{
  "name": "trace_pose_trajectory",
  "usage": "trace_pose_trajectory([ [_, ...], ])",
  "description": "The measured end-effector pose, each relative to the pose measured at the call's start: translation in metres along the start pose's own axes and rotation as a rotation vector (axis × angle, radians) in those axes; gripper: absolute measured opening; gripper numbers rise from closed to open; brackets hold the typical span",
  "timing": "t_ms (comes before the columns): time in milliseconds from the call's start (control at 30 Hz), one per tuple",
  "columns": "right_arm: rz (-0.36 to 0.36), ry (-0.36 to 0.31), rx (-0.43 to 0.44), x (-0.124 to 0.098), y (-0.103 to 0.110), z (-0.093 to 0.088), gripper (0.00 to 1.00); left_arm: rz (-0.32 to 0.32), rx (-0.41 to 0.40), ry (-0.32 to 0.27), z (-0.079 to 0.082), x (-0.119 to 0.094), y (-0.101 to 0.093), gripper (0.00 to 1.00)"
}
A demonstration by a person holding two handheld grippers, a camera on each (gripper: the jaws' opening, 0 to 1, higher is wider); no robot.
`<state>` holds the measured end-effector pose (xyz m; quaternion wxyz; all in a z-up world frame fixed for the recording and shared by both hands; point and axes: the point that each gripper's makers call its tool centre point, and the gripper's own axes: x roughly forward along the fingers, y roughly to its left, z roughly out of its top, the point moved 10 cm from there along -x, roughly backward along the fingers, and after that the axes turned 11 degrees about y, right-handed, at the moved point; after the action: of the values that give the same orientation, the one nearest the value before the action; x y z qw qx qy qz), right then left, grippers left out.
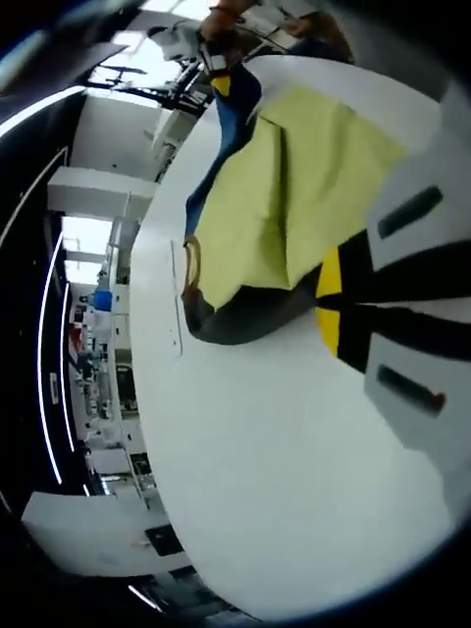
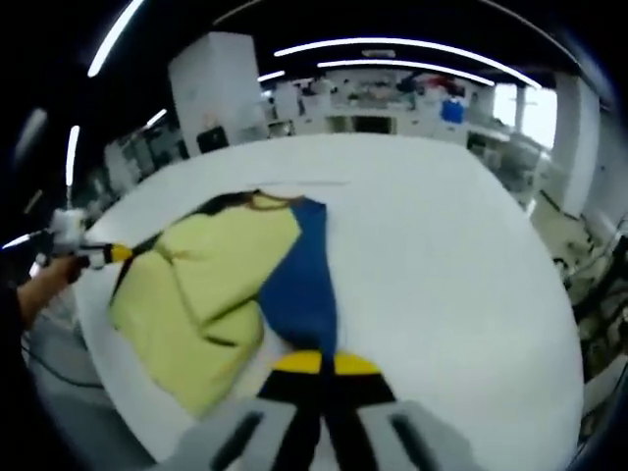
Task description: Fold the garment on the visible template until the final outline fits inside the template.
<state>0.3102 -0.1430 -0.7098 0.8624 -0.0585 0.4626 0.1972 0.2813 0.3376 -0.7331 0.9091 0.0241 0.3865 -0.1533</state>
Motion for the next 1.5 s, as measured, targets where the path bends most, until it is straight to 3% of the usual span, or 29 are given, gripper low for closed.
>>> trace_pose_trajectory([
  [333,-0.069,0.006,-0.003,0.003,-0.038,0.020,0.00,0.092,0.012,0.019,0.009,-0.003,0.037,0.00],
  [500,-0.115,0.036,-0.025,0.008,-0.059,0.029,0.00,0.145,0.008,0.047,0.012,0.001,0.066,0.00],
  [833,-0.147,0.069,0.011,0.021,-0.082,0.037,0.00,0.226,0.028,0.109,0.016,0.012,0.096,0.00],
  [900,-0.165,0.083,0.012,0.024,-0.093,0.038,0.00,0.233,0.020,0.116,0.016,0.015,0.108,0.00],
  [933,-0.172,0.093,0.011,0.024,-0.095,0.038,0.00,0.224,0.023,0.091,0.017,0.017,0.113,0.00],
  [1167,-0.229,0.143,-0.025,0.031,-0.114,0.042,0.00,0.265,0.074,0.121,0.017,0.027,0.124,0.00],
  [1367,-0.248,0.196,-0.038,0.045,-0.131,0.043,0.00,0.268,0.068,0.151,0.021,0.036,0.139,0.00],
  [1500,-0.252,0.227,-0.021,0.047,-0.132,0.040,0.00,0.271,0.032,0.157,0.023,0.038,0.147,0.00],
])
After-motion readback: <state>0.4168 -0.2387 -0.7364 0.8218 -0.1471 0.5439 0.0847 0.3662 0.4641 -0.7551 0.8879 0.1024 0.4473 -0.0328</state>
